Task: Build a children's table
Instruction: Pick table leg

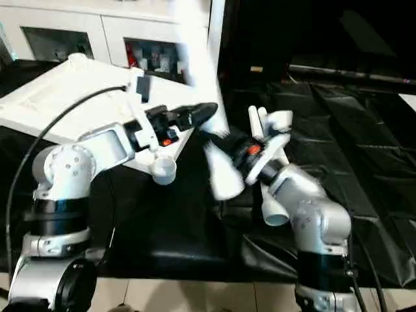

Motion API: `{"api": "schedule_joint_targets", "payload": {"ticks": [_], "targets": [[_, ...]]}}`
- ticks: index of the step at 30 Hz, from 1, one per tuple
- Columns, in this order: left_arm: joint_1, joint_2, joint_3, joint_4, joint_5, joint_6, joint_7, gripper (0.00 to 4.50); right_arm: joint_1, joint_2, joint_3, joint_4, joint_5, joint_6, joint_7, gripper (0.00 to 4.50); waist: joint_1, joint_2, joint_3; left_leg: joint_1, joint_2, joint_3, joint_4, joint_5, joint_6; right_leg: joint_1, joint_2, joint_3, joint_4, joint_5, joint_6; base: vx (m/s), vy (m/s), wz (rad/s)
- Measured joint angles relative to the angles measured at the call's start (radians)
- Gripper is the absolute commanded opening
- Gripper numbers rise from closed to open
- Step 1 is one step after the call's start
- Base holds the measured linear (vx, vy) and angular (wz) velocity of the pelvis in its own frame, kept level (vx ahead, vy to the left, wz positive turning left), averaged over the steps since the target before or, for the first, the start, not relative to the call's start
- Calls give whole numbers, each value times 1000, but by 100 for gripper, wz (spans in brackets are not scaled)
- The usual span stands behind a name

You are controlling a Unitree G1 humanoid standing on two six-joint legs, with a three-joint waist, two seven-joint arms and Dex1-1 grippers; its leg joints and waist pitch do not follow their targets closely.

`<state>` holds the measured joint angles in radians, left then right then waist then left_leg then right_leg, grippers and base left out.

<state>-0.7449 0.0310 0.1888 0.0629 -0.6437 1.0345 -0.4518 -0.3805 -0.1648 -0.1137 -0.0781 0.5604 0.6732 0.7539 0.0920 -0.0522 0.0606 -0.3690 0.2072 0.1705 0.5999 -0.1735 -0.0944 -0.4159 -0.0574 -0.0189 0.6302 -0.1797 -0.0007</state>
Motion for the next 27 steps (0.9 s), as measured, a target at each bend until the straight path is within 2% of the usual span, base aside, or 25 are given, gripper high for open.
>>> {"api": "schedule_joint_targets", "payload": {"ticks": [7,9,13,14,15,19,20,27], "targets": [[-3,-4,27,17,-21,6,17,325,9,-14,44,-19,9,1,30,184,7,-6,1,-1,0,0,0,0,1,0,0,0,-1,0,0,0,0,0],[-12,-5,33,20,-29,8,20,320,9,-14,48,-17,-2,-6,28,184,9,-6,1,-2,0,0,0,0,1,-1,0,0,-1,0,0,0,0,0],[-13,-5,47,20,-31,12,37,270,3,-14,55,-5,-9,-27,20,184,10,-6,1,-2,0,0,0,-1,1,-1,0,0,-1,0,0,0,0,0],[-13,-6,52,20,-31,13,43,270,3,-14,57,-4,-9,-29,18,184,10,-6,1,-2,0,0,0,-1,1,-1,0,0,-1,0,0,0,0,0],[-13,-5,55,20,-31,14,47,245,3,-14,59,-1,-9,-31,18,184,10,-6,1,-2,0,-1,0,-1,1,-1,0,0,-1,0,0,0,0,0],[-13,-5,62,21,-38,14,59,224,3,-14,67,3,-10,-44,17,184,11,-6,1,-2,0,-1,0,-1,1,-1,0,-1,-2,0,0,0,0,0],[-13,-5,63,21,-40,14,62,203,3,-14,68,4,-12,-46,17,184,11,-6,1,-2,0,-1,0,-1,1,-1,0,-1,-2,0,0,0,0,0],[-13,-14,84,21,-61,14,80,189,-6,-14,78,12,-14,-60,13,184,11,-6,1,-2,0,-1,0,-1,1,-1,0,-1,-3,-1,2,0,0,0]]}}
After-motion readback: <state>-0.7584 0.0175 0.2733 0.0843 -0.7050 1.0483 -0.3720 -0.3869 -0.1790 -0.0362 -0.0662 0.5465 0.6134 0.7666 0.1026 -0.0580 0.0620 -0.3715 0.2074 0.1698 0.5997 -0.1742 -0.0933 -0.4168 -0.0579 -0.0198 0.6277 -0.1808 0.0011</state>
